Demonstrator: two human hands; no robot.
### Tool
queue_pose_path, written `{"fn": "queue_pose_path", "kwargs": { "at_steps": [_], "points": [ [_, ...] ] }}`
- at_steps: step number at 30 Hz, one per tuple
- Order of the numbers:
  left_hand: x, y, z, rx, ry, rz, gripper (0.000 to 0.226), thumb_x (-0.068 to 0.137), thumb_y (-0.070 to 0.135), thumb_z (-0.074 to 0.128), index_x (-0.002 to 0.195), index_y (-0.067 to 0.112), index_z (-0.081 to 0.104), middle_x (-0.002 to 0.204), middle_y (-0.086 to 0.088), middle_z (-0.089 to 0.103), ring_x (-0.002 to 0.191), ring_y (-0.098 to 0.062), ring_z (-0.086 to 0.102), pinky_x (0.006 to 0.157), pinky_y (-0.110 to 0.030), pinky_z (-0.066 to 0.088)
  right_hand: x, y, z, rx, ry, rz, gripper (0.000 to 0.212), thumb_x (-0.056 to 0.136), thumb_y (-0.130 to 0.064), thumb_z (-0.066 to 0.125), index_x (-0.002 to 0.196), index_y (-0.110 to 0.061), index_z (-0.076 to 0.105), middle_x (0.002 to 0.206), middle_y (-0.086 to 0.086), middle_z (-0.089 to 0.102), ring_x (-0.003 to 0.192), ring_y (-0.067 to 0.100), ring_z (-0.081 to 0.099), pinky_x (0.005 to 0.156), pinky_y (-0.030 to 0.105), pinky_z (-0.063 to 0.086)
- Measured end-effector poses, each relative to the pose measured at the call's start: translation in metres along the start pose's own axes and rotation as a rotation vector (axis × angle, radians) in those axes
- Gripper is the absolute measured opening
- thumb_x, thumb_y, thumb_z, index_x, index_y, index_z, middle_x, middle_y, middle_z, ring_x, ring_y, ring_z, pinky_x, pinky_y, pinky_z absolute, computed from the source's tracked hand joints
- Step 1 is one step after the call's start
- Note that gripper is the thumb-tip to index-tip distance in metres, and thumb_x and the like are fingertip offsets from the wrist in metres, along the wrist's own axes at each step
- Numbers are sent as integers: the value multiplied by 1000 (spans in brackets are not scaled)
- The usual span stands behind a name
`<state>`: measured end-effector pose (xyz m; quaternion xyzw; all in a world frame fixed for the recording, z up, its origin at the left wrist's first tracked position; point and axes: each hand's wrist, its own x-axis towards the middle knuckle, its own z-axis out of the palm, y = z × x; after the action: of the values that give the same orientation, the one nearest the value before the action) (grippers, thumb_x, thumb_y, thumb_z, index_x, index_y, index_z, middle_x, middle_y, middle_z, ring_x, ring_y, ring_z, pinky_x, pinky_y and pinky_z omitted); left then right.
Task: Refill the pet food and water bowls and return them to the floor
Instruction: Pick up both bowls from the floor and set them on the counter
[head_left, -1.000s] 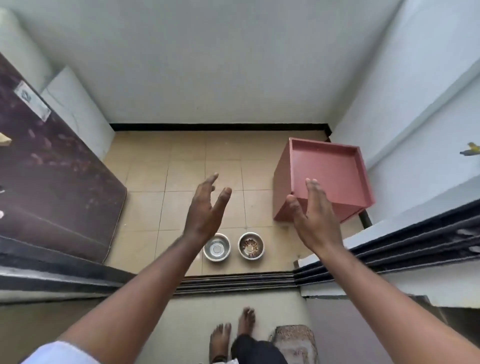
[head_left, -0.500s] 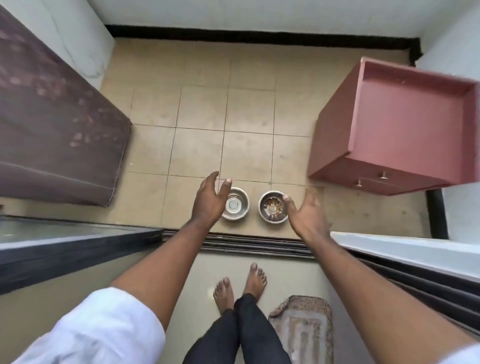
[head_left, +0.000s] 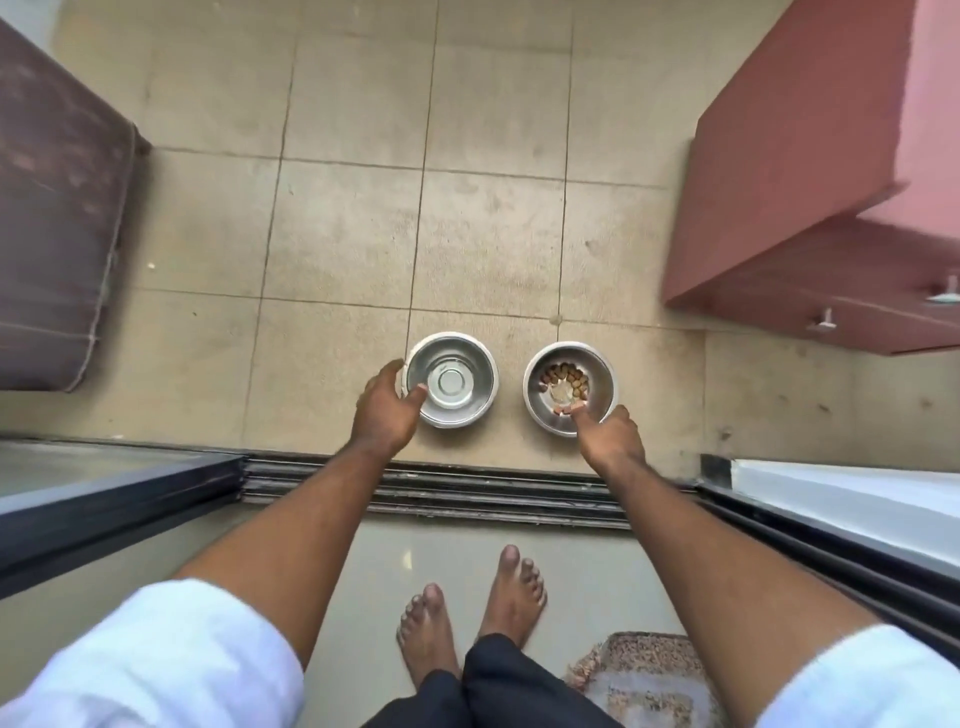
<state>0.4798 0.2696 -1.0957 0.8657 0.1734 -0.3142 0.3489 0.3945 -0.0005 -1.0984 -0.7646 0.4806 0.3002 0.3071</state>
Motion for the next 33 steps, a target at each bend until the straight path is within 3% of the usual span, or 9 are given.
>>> {"fn": "queue_pose_path", "kwargs": {
  "at_steps": [5, 10, 12, 16, 18, 21, 26, 33],
  "points": [
    [57, -25, 39, 47, 28, -61, 66, 100, 35, 59, 159, 21, 32, 156, -17, 44, 138, -39, 50, 113, -45, 43, 54, 11, 43, 21, 21, 61, 77, 96, -59, 55, 145, -3, 36, 138, 20, 53, 110, 39, 62, 75, 36, 45],
    [87, -43, 69, 24, -46, -267, 76, 103, 29, 49, 163, 34, 3, 156, -18, 44, 122, -43, 59, 101, -54, 54, 92, 20, 67, 23, 91, 226, 77, 96, -53, 60, 146, -1, 31, 141, 20, 48, 111, 38, 62, 61, 35, 39],
    [91, -50, 79, -59, -70, -308, 79, 102, 21, 46, 162, 38, -1, 150, -19, 50, 117, -42, 61, 99, -54, 56, 104, 25, 73, 72, 93, 260, 76, 95, -45, 66, 146, -1, 30, 141, 21, 51, 112, 39, 63, 66, 37, 46],
    [95, -56, 90, -198, -49, -335, 74, 102, 11, 36, 159, 45, 5, 143, -14, 54, 99, -36, 69, 69, -41, 64, 120, 34, 80, 232, 75, 261, 61, 94, -21, 70, 139, -6, 32, 123, 21, 64, 98, 36, 69, 75, 41, 59],
    [96, -57, 90, -221, -20, -318, 65, 102, 11, 34, 156, 44, 17, 139, -11, 55, 94, -34, 70, 64, -40, 65, 125, 37, 83, 352, 77, 254, 59, 94, -10, 67, 141, -11, 31, 116, 20, 64, 89, 35, 72, 74, 42, 63],
    [97, -54, 89, -218, 20, -259, 52, 101, 10, 38, 146, 38, 33, 128, -11, 59, 87, -34, 70, 65, -47, 66, 129, 39, 86, 526, 96, 245, 56, 99, -4, 57, 145, -19, 30, 103, 11, 61, 77, 30, 72, 70, 40, 63],
    [80, -42, 79, -142, 62, -222, 57, 97, 3, 37, 144, 33, 29, 114, -14, 55, 96, -42, 65, 72, -58, 64, 114, 39, 73, 532, 145, 186, 73, 91, 7, 64, 149, -23, 30, 89, 0, 56, 70, 17, 62, 60, 33, 62],
    [20, 9, 36, -136, 47, -174, 59, 97, -1, 37, 145, 32, 30, 110, -13, 56, 87, -39, 69, 68, -55, 65, 45, 34, 19, 656, 159, 124, 54, 94, -2, 67, 137, -20, 40, 99, 4, 61, 81, 24, 68, 68, 49, 65]
  ]
}}
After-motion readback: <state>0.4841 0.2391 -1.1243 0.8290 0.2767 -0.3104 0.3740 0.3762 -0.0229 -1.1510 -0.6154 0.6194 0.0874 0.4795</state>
